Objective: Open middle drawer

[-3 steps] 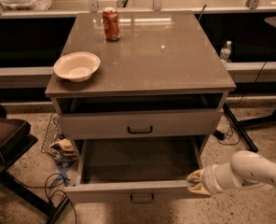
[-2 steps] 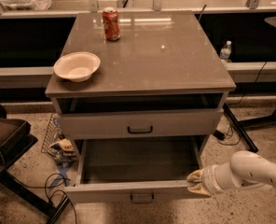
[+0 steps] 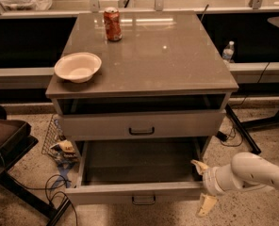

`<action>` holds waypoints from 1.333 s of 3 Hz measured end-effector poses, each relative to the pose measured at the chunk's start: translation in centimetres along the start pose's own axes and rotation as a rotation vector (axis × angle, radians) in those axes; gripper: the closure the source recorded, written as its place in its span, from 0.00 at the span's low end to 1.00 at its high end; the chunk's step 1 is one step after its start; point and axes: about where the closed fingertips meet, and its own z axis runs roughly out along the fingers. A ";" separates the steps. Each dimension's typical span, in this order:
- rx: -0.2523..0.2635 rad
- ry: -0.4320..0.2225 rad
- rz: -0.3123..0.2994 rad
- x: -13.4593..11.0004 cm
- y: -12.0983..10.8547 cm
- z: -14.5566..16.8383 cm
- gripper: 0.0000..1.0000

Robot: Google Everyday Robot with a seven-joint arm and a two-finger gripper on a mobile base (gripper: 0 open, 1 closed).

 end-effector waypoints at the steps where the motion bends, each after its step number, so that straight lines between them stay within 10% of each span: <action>1: 0.000 0.000 0.000 0.0 0.0 0.0 0.00; 3: -0.034 -0.035 0.063 1.6 3.1 3.3 0.00; 4: -0.032 -0.039 0.104 2.2 4.8 3.5 0.18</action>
Offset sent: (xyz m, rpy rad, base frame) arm -0.0156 -0.0046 -0.0295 0.0348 0.0397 -0.0507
